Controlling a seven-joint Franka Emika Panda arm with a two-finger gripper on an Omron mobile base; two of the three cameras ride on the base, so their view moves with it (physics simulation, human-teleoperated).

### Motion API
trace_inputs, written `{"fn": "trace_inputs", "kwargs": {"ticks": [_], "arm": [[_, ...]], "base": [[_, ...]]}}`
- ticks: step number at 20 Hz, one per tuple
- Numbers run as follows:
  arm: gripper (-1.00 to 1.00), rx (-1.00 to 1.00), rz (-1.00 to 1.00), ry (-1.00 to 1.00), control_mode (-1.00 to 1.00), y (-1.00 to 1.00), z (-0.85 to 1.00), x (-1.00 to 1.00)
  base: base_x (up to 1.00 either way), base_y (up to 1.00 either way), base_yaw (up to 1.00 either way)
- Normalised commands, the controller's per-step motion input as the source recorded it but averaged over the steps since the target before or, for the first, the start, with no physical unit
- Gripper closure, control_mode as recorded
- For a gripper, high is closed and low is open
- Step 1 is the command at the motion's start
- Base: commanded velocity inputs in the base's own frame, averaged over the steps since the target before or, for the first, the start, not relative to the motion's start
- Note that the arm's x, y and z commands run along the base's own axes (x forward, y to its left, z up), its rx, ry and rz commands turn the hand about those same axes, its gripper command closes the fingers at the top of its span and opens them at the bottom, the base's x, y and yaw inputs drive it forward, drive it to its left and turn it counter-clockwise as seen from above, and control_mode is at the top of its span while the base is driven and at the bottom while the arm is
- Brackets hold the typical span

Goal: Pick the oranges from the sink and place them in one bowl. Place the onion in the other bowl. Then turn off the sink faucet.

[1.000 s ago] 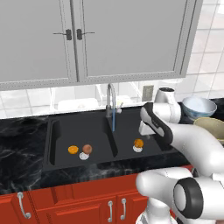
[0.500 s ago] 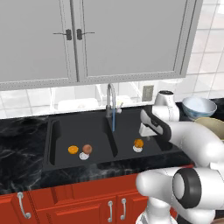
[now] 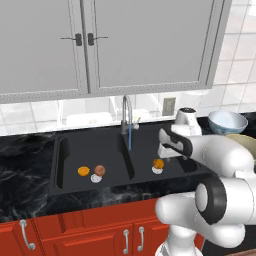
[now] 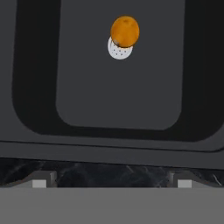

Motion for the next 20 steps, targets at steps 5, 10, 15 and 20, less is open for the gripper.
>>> {"fn": "trace_inputs", "kwargs": {"ticks": [5,10,15,20], "arm": [[-1.0,0.0,0.0,0.0,-1.0,0.0,-0.19,0.27],[-1.0,0.0,0.0,0.0,-1.0,0.0,-0.16,0.26],[-1.0,0.0,0.0,0.0,-1.0,0.0,-0.15,0.17],[-1.0,0.0,0.0,0.0,-1.0,-0.02,-0.13,0.14]], "base": [[0.0,0.0,0.0],[0.0,0.0,0.0],[0.0,0.0,0.0],[0.0,0.0,0.0]]}}
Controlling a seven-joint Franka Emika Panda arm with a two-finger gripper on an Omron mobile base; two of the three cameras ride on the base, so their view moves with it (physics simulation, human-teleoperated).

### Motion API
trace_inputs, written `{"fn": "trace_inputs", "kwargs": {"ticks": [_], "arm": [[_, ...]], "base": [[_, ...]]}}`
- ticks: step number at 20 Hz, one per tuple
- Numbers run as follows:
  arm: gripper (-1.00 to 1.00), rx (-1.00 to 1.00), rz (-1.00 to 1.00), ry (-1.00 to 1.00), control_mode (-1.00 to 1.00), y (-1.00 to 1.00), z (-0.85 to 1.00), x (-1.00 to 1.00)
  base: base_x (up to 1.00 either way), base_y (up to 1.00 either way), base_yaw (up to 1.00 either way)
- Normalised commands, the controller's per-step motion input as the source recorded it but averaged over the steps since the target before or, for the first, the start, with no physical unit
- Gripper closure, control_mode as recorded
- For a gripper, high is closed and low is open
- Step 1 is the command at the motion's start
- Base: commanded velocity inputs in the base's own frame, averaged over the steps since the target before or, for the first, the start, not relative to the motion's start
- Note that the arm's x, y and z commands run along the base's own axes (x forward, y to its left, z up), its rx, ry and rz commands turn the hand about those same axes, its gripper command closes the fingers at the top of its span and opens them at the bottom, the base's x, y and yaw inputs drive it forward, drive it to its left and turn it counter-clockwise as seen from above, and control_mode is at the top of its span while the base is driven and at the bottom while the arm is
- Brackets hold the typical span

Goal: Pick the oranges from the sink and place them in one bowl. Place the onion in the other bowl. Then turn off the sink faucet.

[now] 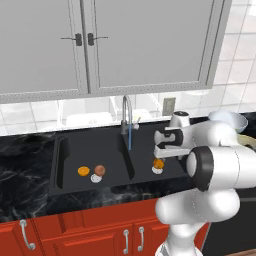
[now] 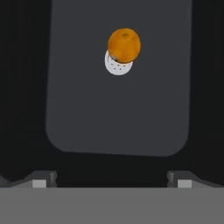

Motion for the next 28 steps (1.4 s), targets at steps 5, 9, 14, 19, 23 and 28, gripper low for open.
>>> {"fn": "trace_inputs", "kwargs": {"ticks": [5,9,14,19,23,28], "arm": [[-1.0,0.0,0.0,0.0,-1.0,-0.05,-0.14,0.13],[-1.0,0.0,0.0,0.0,-1.0,-0.07,-0.17,0.12],[-1.0,0.0,0.0,0.0,-1.0,0.0,-0.21,0.14],[-1.0,0.0,0.0,0.0,-1.0,0.0,-0.22,0.14],[-1.0,0.0,0.0,0.0,-1.0,0.0,-0.23,0.15],[-1.0,0.0,0.0,0.0,-1.0,0.0,-0.23,0.15]], "base": [[0.0,0.0,0.0],[0.0,0.0,0.0],[0.0,0.0,0.0],[0.0,0.0,0.0],[0.0,0.0,0.0],[0.0,0.0,0.0]]}}
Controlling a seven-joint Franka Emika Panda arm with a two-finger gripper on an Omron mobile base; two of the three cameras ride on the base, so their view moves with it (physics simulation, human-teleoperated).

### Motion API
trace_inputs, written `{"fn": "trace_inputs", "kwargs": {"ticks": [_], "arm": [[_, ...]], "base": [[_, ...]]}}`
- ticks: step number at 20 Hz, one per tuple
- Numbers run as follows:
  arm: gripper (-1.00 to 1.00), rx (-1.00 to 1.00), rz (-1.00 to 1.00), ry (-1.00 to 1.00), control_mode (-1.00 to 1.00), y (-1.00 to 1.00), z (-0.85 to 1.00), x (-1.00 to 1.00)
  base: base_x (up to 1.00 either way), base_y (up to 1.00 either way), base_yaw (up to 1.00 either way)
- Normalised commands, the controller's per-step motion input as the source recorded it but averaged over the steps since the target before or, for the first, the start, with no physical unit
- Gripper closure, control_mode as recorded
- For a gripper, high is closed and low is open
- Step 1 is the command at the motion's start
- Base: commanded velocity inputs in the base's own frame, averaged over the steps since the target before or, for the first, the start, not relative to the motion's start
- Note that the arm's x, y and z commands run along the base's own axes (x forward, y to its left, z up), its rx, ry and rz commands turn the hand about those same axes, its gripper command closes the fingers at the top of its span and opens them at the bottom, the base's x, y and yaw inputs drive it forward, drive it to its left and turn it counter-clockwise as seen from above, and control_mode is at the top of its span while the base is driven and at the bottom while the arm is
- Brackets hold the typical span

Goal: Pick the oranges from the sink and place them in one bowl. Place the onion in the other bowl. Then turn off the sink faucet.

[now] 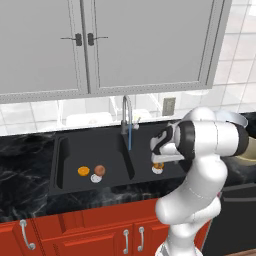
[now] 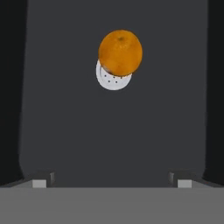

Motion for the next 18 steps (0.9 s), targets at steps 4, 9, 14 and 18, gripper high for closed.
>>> {"fn": "trace_inputs", "kwargs": {"ticks": [4,9,14,18], "arm": [[-1.0,0.0,0.0,0.0,-1.0,0.0,-0.23,0.17],[-1.0,0.0,0.0,0.0,-1.0,0.0,-0.2,0.16],[-1.0,0.0,0.0,0.0,-1.0,0.0,-0.18,0.16],[-1.0,0.0,0.0,0.0,-1.0,0.0,-0.17,0.18]], "base": [[0.0,0.0,0.0],[0.0,0.0,0.0],[0.0,0.0,0.0],[0.0,0.0,0.0]]}}
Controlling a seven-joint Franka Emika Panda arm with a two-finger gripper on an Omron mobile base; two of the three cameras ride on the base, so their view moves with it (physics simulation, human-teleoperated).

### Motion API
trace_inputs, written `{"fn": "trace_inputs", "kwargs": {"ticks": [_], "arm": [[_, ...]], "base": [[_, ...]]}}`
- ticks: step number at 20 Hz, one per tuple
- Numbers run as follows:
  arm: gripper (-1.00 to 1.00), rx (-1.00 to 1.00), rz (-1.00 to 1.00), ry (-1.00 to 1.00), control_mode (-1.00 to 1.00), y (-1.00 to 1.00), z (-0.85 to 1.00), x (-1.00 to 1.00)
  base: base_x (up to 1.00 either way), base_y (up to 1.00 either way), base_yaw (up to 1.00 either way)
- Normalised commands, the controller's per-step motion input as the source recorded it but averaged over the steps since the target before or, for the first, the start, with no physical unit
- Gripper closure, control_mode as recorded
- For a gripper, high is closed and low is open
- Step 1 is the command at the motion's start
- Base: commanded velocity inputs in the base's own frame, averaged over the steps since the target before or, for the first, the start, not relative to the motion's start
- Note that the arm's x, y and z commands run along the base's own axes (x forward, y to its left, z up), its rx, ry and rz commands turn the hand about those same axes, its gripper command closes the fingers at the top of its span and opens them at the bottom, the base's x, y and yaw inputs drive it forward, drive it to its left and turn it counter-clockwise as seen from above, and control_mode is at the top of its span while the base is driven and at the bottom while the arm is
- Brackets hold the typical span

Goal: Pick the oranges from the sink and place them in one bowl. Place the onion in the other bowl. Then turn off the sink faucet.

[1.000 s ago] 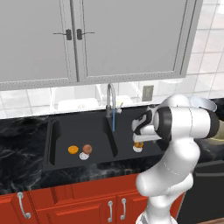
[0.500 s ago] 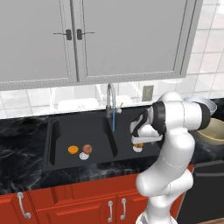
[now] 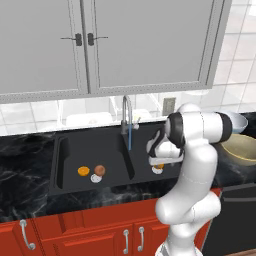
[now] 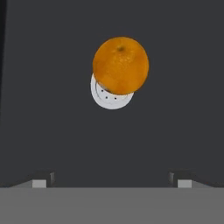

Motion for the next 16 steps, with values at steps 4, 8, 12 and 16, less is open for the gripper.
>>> {"fn": "trace_inputs", "kwargs": {"ticks": [4,8,12,16], "arm": [[-1.0,0.0,0.0,0.0,-1.0,0.0,-0.16,0.21],[-1.0,0.0,0.0,0.0,-1.0,0.0,-0.13,0.25],[-1.0,0.0,0.0,0.0,-1.0,-0.01,-0.12,0.24],[-1.0,0.0,0.0,0.0,-1.0,-0.02,-0.11,0.24]], "base": [[0.0,0.0,0.0],[0.0,0.0,0.0],[0.0,0.0,0.0],[0.0,0.0,0.0]]}}
